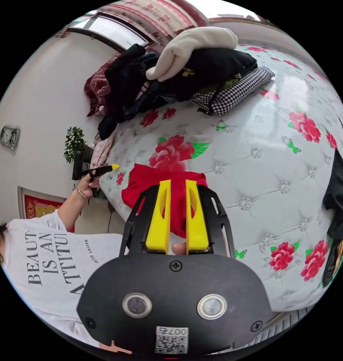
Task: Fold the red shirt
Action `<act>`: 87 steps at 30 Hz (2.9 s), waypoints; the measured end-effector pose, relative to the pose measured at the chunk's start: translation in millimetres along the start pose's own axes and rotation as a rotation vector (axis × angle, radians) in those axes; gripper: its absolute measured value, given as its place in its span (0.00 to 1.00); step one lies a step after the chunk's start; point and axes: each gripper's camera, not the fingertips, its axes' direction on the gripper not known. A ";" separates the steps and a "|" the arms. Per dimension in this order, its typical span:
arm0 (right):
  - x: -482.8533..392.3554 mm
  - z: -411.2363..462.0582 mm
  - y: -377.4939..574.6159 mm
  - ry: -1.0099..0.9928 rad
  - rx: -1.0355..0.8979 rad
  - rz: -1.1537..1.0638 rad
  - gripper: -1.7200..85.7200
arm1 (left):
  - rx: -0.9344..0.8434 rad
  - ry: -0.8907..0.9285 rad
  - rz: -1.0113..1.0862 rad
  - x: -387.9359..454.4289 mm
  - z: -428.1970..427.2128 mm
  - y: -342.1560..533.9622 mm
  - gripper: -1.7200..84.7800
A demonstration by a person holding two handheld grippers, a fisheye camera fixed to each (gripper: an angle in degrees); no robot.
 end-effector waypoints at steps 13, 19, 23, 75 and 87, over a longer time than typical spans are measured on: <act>116.6 44.3 172.4 -0.383 0.122 0.533 0.14 | -0.007 0.432 -0.395 -74.4 28.4 120.1 0.17; 129.4 56.1 131.6 -0.350 0.145 0.515 0.14 | 0.011 0.558 -0.462 -83.2 49.9 71.8 0.11; 114.6 31.4 123.9 -0.276 0.140 0.406 0.13 | 0.037 0.520 -0.443 -65.3 29.5 60.5 0.07; -132.4 226.0 160.4 0.409 -0.074 0.064 0.08 | -0.174 -0.193 0.293 -89.4 48.5 65.3 0.08; 36.2 50.0 212.8 0.404 0.392 0.425 0.05 | -0.355 -0.434 0.461 95.7 273.0 44.6 0.01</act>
